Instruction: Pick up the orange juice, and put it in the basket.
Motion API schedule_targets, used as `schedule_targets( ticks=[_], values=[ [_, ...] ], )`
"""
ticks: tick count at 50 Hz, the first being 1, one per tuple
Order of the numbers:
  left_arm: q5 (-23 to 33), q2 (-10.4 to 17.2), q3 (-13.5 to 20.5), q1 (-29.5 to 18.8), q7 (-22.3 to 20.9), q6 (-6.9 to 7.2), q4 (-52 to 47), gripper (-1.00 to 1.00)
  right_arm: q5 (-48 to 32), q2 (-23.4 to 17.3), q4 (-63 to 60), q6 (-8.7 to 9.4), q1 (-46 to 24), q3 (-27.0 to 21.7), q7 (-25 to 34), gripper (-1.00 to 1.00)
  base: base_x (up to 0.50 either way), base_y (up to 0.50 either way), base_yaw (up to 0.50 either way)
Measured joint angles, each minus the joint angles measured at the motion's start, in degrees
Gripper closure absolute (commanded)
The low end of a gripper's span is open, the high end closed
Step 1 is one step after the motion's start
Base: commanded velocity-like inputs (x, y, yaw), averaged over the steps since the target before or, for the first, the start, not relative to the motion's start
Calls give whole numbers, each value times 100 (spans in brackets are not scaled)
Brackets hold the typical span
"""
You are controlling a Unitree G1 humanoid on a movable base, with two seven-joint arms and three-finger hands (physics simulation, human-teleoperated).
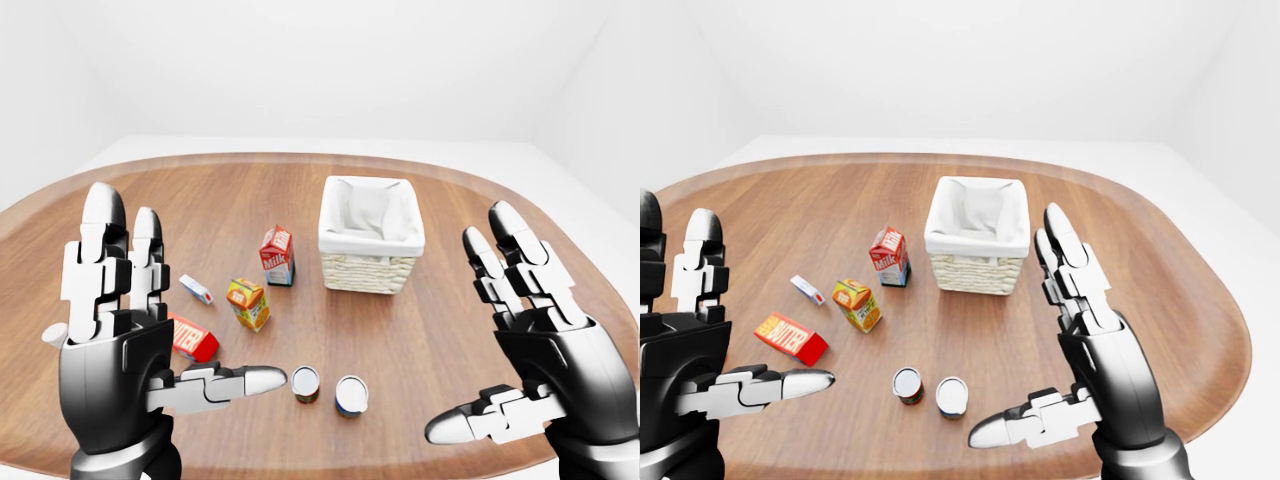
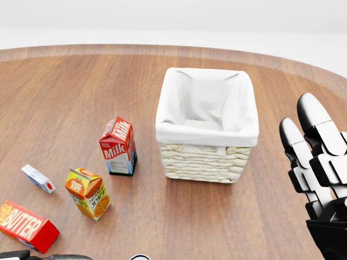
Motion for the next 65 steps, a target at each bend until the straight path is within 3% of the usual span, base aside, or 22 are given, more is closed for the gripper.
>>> schedule_targets(
  ticks=[23, 35, 60, 65],
  values=[
    [46, -49, -23, -15, -57, 0, -3, -100, 36, -105, -3, 0, -13, -2, 0, -100, 50, -1, 0],
    [108, -98, -51, -36, -102, 0, -3, -100, 48, -122, -3, 0, -12, 8, 0, -100, 4, -47, 0],
    [211, -224, -80, -56, -229, 0, -4, -100, 5, -96, -3, 0, 52, -44, 0, -100, 0, 0, 0],
    [219, -233, -85, -54, -240, 0, -1, -100, 18, -158, -1, 0, 33, -14, 0, -100, 47, 4, 0]
  ],
)
